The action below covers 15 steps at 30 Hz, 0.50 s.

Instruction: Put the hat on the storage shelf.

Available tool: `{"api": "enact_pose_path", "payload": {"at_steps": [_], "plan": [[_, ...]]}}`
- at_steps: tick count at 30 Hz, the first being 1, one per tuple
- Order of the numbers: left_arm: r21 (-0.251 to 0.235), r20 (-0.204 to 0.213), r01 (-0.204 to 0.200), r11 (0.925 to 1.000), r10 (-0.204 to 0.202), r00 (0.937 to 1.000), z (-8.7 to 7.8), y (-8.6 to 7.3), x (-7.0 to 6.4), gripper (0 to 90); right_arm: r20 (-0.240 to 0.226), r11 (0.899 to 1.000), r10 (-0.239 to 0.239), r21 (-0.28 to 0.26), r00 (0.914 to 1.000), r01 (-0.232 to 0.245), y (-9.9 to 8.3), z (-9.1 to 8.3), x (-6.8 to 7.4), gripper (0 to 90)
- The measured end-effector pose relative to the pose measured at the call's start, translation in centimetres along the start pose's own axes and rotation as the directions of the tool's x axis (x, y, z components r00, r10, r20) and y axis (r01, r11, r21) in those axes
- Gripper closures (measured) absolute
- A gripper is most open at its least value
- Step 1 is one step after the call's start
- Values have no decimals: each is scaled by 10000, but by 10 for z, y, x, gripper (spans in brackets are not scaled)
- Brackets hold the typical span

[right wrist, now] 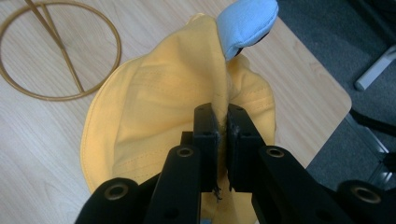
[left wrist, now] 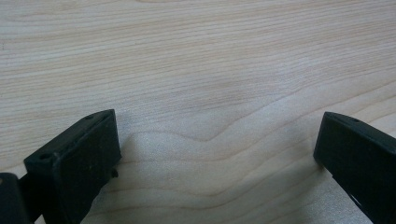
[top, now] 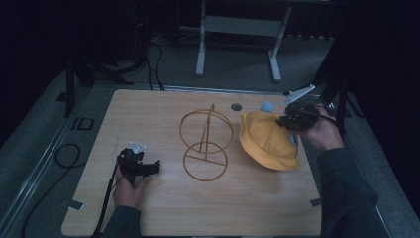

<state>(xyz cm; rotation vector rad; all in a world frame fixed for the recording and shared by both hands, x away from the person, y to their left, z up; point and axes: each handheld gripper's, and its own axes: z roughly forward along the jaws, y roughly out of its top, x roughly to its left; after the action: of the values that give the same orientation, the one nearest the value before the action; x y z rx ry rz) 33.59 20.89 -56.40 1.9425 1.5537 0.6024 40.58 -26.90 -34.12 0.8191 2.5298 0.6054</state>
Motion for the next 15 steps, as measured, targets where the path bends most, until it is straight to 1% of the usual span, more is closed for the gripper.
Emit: {"api": "enact_pose_path", "payload": {"at_steps": [10,13,15], "plan": [[5,0,-1,10000,1,10000,0,0,0,4,5,9990,-402,-195,9992,402,16,-14,-1,841],[0,3,3,10000,-3,10000,0,0,0,4,-1,9974,-597,-407,9982,597,23,-22,-2,841],[-3,2,2,10000,-2,10000,0,0,0,4,26,9967,-668,-458,9978,668,26,-26,-2,841]]}}
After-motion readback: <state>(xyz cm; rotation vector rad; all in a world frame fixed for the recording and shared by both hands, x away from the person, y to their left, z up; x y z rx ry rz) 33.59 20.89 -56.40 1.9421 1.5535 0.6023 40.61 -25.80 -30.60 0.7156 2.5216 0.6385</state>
